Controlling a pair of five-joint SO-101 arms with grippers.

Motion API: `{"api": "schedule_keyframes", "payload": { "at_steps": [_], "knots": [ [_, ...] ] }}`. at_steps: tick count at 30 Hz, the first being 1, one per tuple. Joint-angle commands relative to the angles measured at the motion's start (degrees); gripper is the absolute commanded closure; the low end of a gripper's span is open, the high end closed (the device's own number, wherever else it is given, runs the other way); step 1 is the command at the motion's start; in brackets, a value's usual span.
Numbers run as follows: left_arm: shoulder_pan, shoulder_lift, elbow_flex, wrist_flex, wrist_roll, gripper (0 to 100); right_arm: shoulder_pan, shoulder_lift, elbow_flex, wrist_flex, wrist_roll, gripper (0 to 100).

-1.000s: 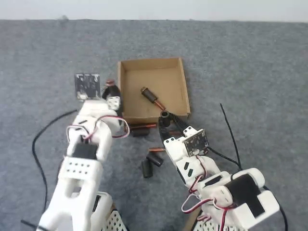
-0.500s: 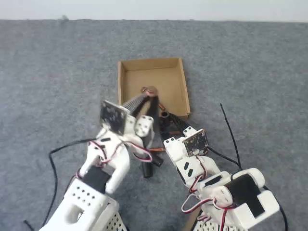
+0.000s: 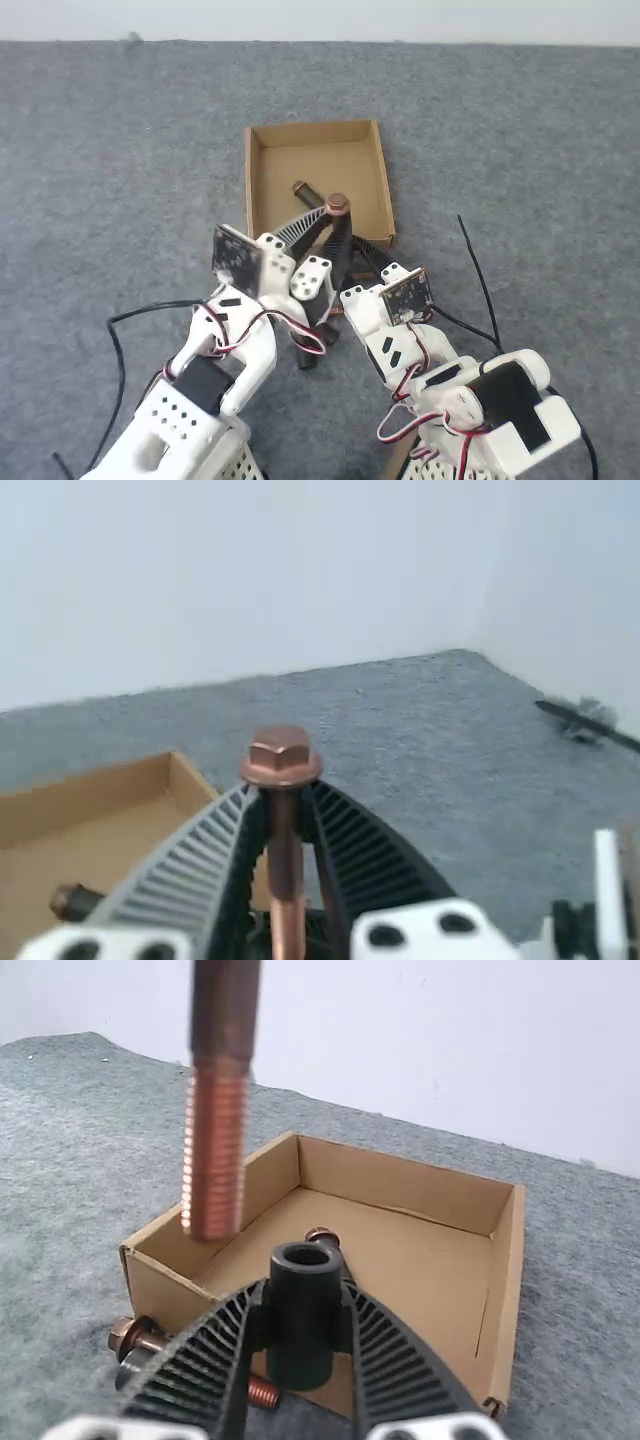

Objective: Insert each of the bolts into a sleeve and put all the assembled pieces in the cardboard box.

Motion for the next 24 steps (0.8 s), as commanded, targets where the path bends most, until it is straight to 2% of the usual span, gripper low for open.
{"api": "schedule_keyframes", "payload": {
  "at_steps": [1, 4, 9, 14, 21, 24],
  "knots": [
    [0.0, -2.02, -0.84, -2.2, 3.96, 99, 0.48, 0.13, 0.88, -0.4, -0.44, 99.2],
    [-0.09, -1.93, -0.84, -2.46, 3.96, 99, 0.48, 0.13, 0.88, -0.4, -0.44, 99.2],
    [-0.18, -1.85, -0.57, -9.23, 3.96, 99, 0.48, 0.04, 0.88, -0.48, -0.44, 99.2],
    [-0.09, -0.09, -0.92, -9.67, 3.96, 99, 0.48, 0.04, 0.88, -0.48, -0.44, 99.2],
    [-1.93, 15.21, -1.8, -22.59, 4.13, 99, 0.48, 0.13, -0.79, 0.31, -0.44, 99.2],
    [-2.11, 18.64, -3.21, -23.3, 4.13, 99, 0.48, 0.13, -1.58, 2.86, -0.44, 99.2]
  ]
}}
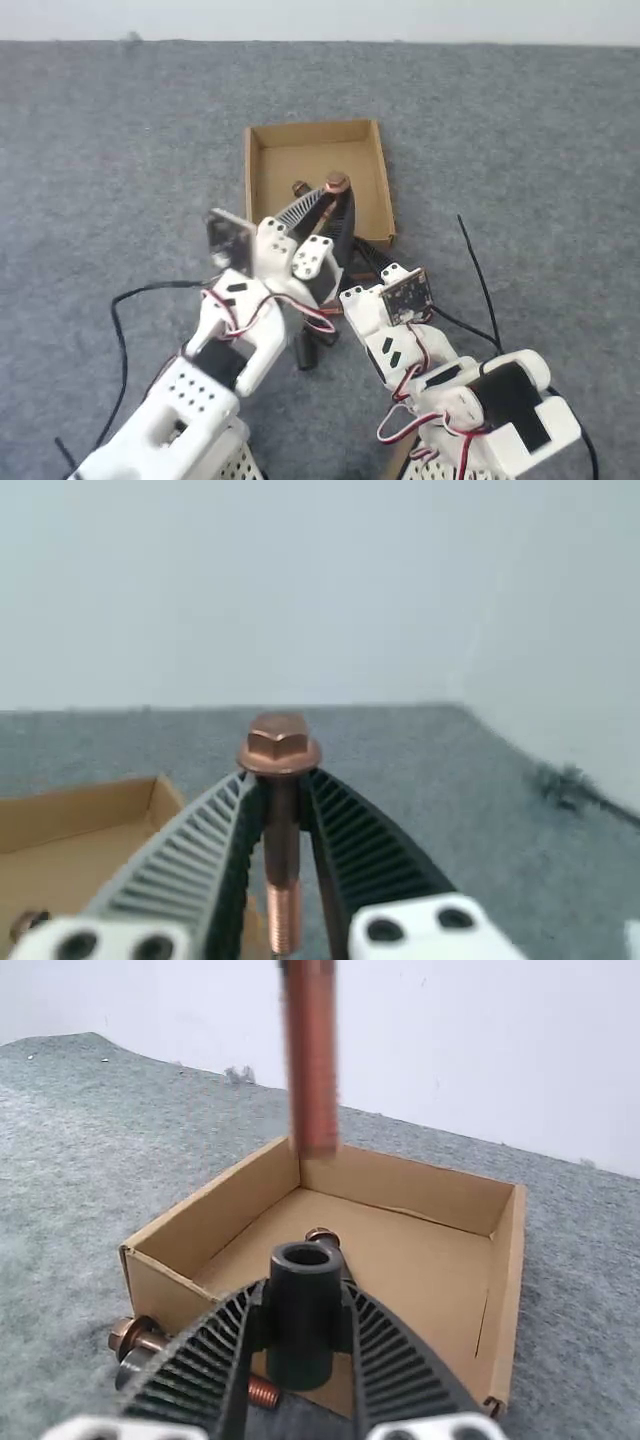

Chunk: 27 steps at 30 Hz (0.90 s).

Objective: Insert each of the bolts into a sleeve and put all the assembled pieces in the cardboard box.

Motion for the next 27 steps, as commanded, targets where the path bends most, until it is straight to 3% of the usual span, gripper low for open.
{"api": "schedule_keyframes", "payload": {
  "at_steps": [1, 13, 27],
  "knots": [
    [-0.7, 2.29, -3.12, -2.81, 0.53, 99, 0.57, 0.13, -1.67, 1.89, -0.44, 99.2],
    [-0.79, -9.23, -3.47, 13.45, 0.7, 99, 0.75, 0.13, -2.2, 2.07, -0.18, 99.2],
    [0.09, -9.41, -3.03, 17.05, 0.79, 99, 0.75, 0.13, -2.2, 1.63, -0.09, 99.2]
  ]
}}
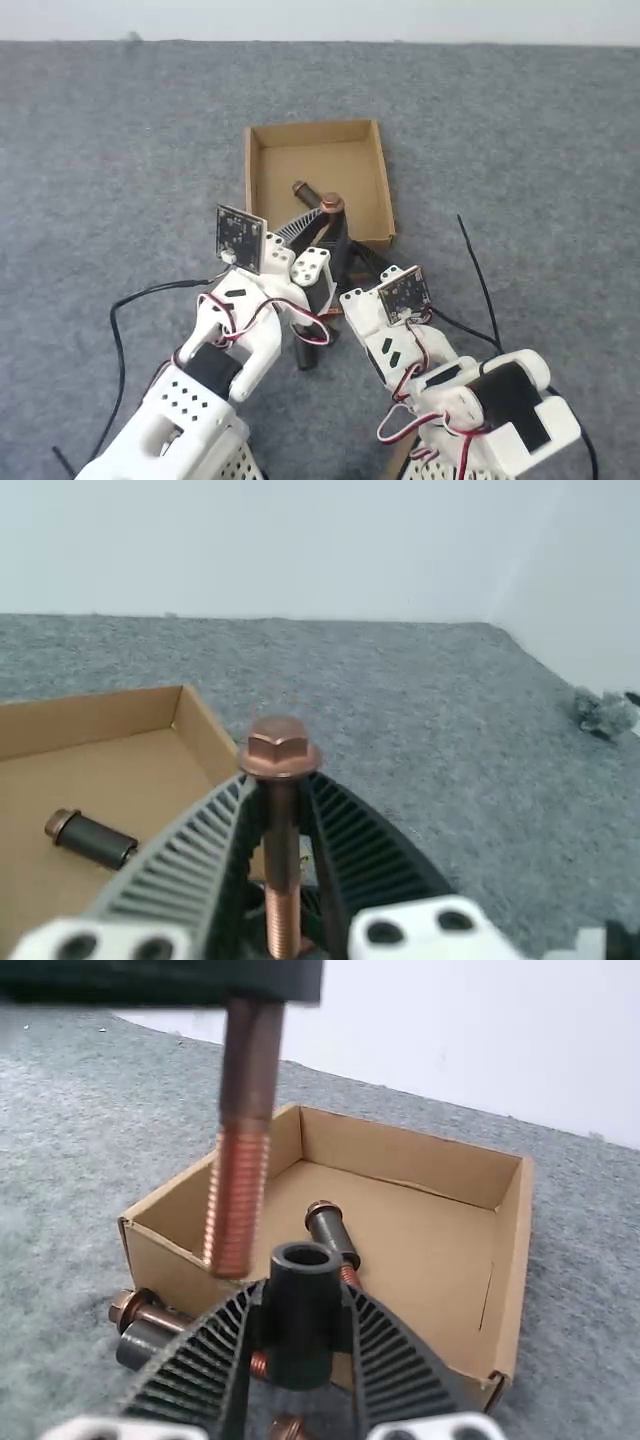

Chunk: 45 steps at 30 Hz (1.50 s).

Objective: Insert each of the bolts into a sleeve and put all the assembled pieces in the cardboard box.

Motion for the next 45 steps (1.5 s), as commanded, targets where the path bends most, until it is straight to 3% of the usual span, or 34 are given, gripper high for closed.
{"api": "schedule_keyframes", "payload": {
  "at_steps": [1, 14, 29, 34, 45],
  "knots": [
    [0.7, -2.2, -3.03, 0.35, 0.62, 99, 0.75, 0.13, -1.93, -0.4, -0.09, 99.2],
    [0.79, -0.35, -2.77, 0.0, 0.62, 99, 0.75, -0.31, -1.49, -0.4, -0.09, 99.2],
    [0.7, 5.98, -3.82, -6.95, 0.62, 99, 1.98, 0.04, -1.58, -0.31, 0.09, 99.2],
    [0.26, 6.33, -3.65, -9.67, 0.62, 99, 0.92, -0.04, -0.62, -0.4, 4.31, 99.2],
    [-1.14, 6.42, -2.24, -9.93, 0.53, 99, 0.31, -0.4, 0.26, -0.48, 4.75, 99.2]
  ]
}}
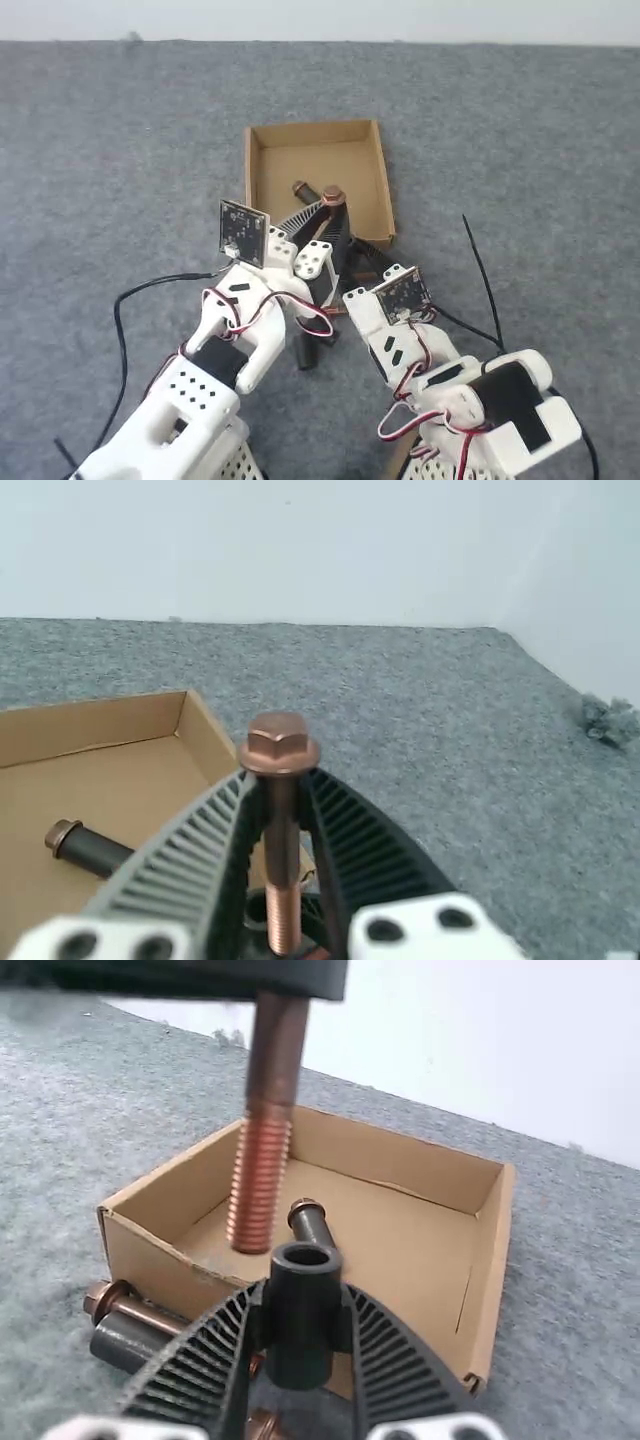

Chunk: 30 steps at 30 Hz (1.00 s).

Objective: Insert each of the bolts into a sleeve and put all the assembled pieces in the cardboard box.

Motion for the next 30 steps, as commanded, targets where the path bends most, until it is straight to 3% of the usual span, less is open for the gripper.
{"api": "schedule_keyframes", "payload": {
  "at_steps": [1, 10, 18, 30],
  "knots": [
    [-0.62, 0.0, -2.15, -1.93, 0.53, 99, -0.92, -0.48, 0.53, -0.57, 1.41, 99.2],
    [-0.62, 0.26, -2.15, -1.93, 0.53, 99, -0.92, -0.04, 1.32, -3.21, 1.41, 99.2],
    [-2.02, 12.48, -6.37, -6.59, 0.53, 99, -1.19, 0.04, 1.41, -3.12, 1.49, 99.2],
    [-1.93, 8.18, -6.11, -6.77, 0.62, 99, -1.71, 0.04, 1.41, -3.03, 1.49, 99.2]
  ]
}}
